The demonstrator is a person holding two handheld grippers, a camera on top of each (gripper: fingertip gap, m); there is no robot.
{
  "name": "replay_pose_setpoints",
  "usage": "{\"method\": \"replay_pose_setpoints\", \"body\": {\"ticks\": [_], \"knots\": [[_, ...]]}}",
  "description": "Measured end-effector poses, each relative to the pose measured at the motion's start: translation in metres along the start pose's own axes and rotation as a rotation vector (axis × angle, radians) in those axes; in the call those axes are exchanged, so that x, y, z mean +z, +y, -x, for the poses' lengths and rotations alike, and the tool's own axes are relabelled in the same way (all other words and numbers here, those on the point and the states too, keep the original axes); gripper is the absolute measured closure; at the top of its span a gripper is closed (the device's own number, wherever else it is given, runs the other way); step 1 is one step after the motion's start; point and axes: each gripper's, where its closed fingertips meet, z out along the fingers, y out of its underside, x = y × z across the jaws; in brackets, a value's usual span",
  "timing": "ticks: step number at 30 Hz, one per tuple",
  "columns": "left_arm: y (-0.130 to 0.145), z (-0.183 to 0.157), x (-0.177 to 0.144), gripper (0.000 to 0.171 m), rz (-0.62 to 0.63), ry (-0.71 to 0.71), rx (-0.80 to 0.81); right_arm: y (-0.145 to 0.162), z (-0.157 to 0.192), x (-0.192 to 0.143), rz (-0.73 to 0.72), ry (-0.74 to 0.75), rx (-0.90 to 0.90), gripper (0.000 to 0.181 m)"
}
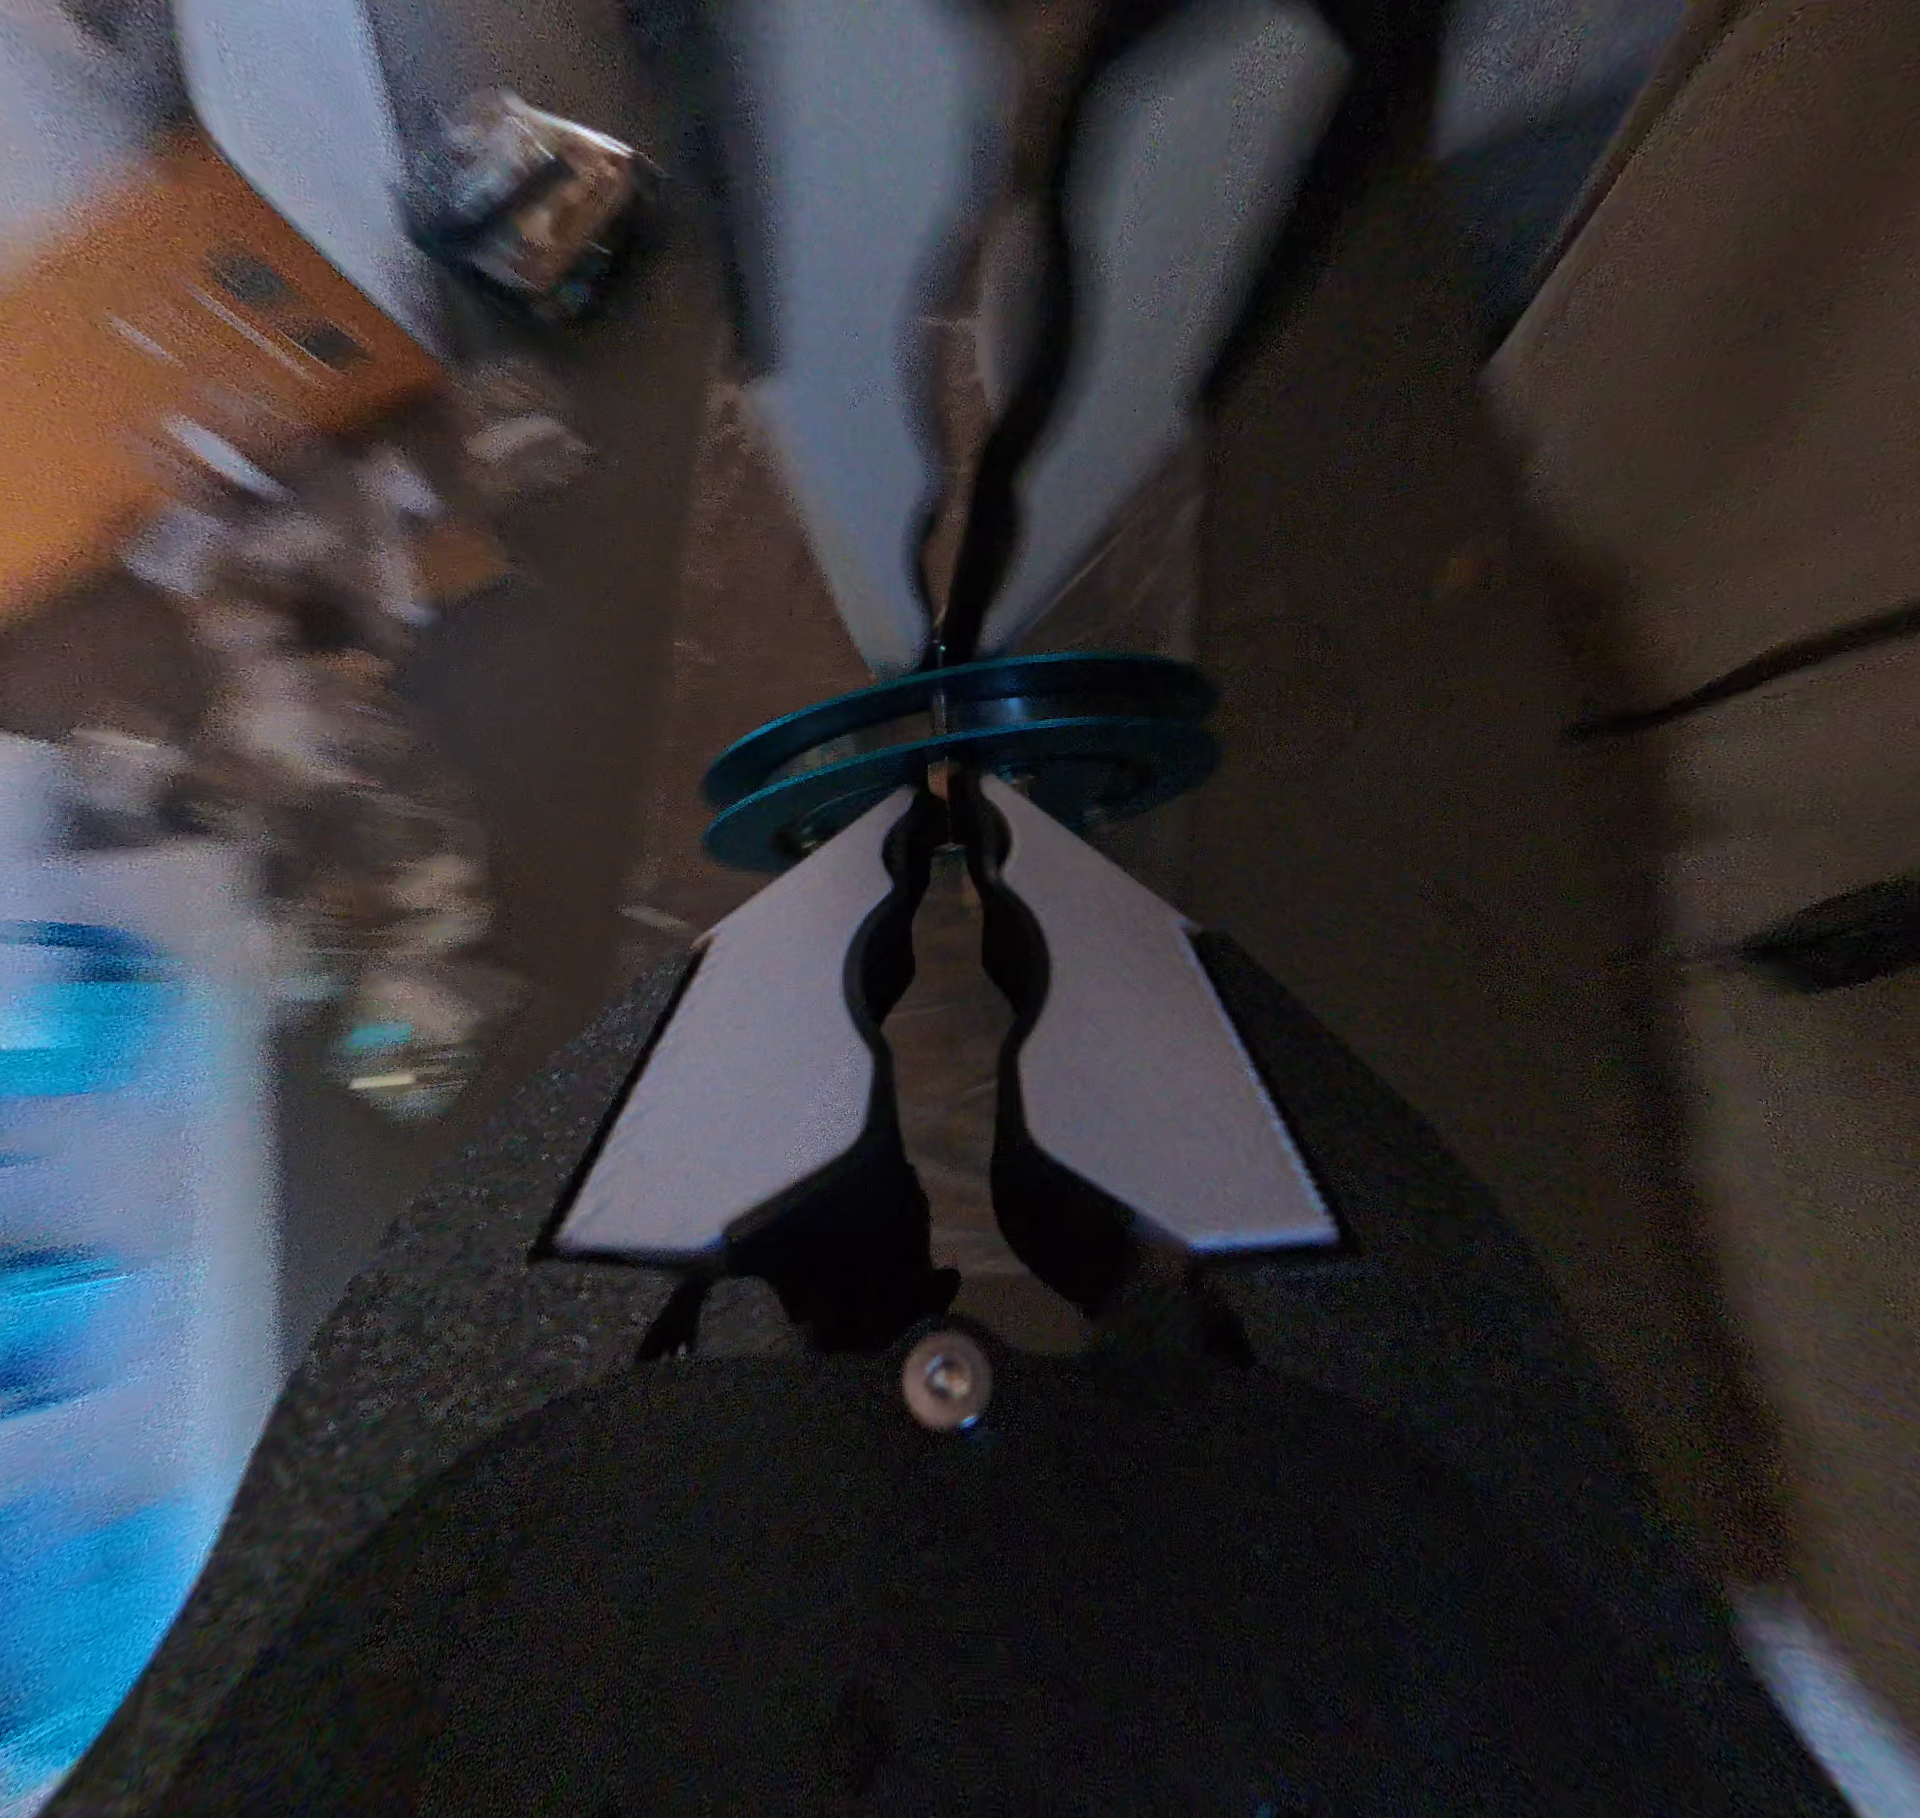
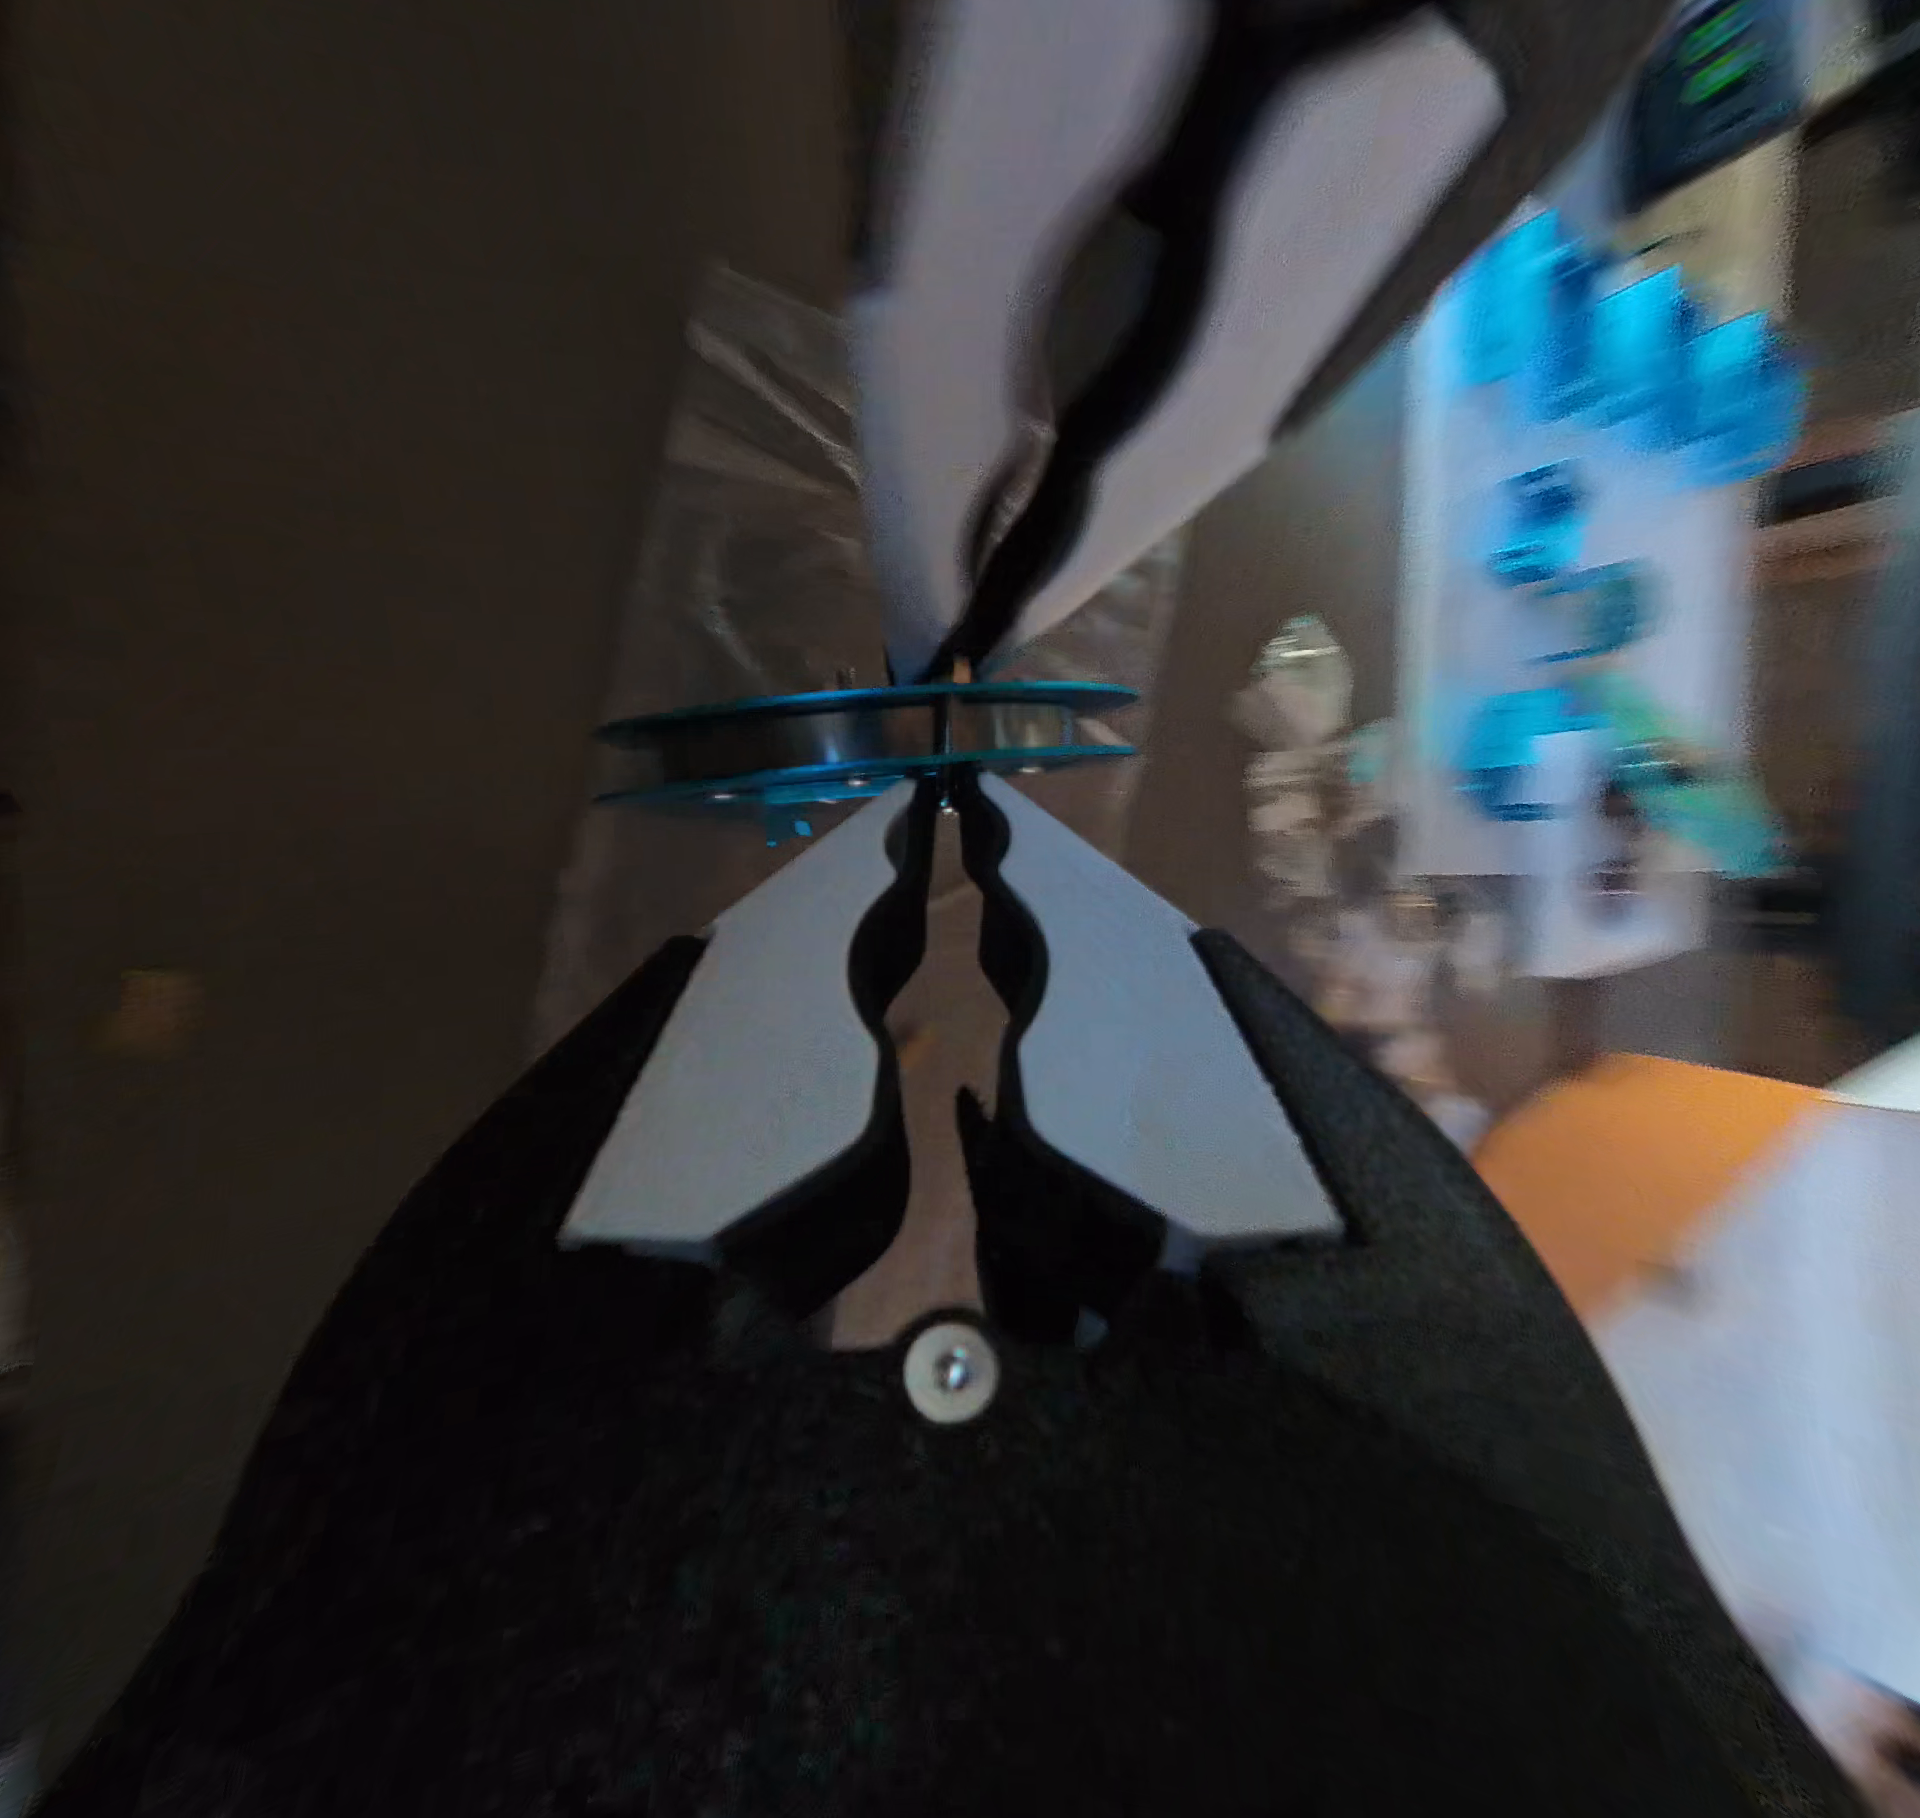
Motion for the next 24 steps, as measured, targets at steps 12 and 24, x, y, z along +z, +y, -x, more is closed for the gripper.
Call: {"method": "replay_pose_setpoints", "body": {"ticks": [12,24], "knots": [[-0.006,0.019,-0.003,0.169,0.181,-0.854,0.813,-0.011,0.023,-0.014,0.049,-1.349,1.192,0.179],[-0.003,0.009,-0.002,0.167,-0.102,-0.157,0.034,-0.001,0.007,-0.002,-0.115,-0.401,0.364,0.177]]}}
